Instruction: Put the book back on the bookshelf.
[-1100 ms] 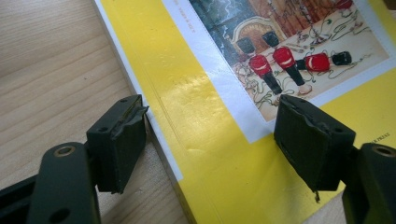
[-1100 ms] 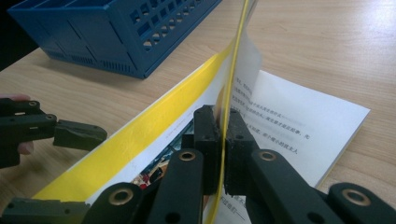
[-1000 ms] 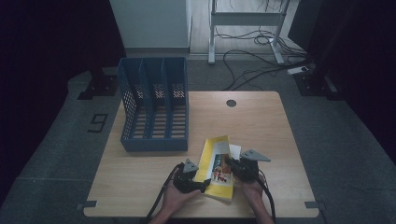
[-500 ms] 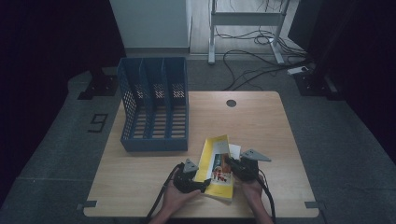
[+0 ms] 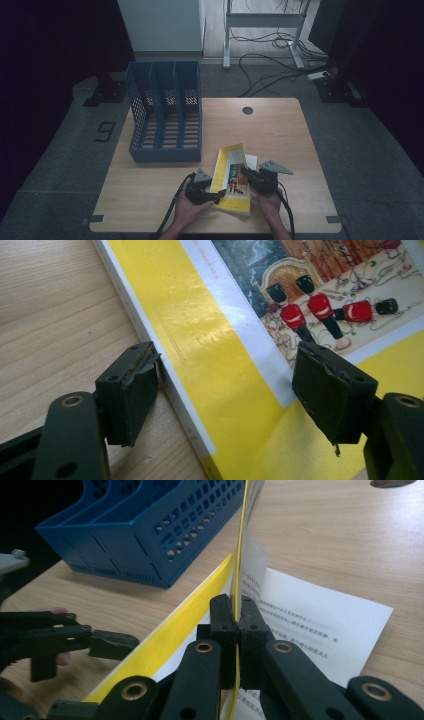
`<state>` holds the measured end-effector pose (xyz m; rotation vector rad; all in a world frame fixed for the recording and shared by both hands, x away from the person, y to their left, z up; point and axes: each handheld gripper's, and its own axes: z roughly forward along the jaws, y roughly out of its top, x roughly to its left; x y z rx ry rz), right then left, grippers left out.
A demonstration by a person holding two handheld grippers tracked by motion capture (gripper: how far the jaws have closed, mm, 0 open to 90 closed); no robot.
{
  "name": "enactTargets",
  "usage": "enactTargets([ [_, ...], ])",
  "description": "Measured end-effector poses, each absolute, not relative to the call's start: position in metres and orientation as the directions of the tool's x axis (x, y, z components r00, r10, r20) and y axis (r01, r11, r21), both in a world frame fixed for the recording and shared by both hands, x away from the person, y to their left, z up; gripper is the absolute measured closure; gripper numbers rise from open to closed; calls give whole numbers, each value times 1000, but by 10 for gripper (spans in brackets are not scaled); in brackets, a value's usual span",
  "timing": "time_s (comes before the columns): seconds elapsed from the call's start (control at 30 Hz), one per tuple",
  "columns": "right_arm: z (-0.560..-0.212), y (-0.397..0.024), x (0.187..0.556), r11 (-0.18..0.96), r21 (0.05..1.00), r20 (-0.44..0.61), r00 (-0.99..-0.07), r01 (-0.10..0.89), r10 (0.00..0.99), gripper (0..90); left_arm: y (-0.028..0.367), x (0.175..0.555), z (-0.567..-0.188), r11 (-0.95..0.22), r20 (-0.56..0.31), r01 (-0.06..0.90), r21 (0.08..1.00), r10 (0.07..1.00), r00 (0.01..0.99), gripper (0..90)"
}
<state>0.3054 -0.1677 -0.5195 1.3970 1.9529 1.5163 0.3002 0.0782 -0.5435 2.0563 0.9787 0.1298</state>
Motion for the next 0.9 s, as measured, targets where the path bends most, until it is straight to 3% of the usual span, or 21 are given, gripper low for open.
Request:
enactTargets([
  [0.9, -486, -167, 283, -19, 914, 268, -568, 405, 778, 879, 84, 314, -540, -223, -405, 647, 729, 622, 671, 260],
])
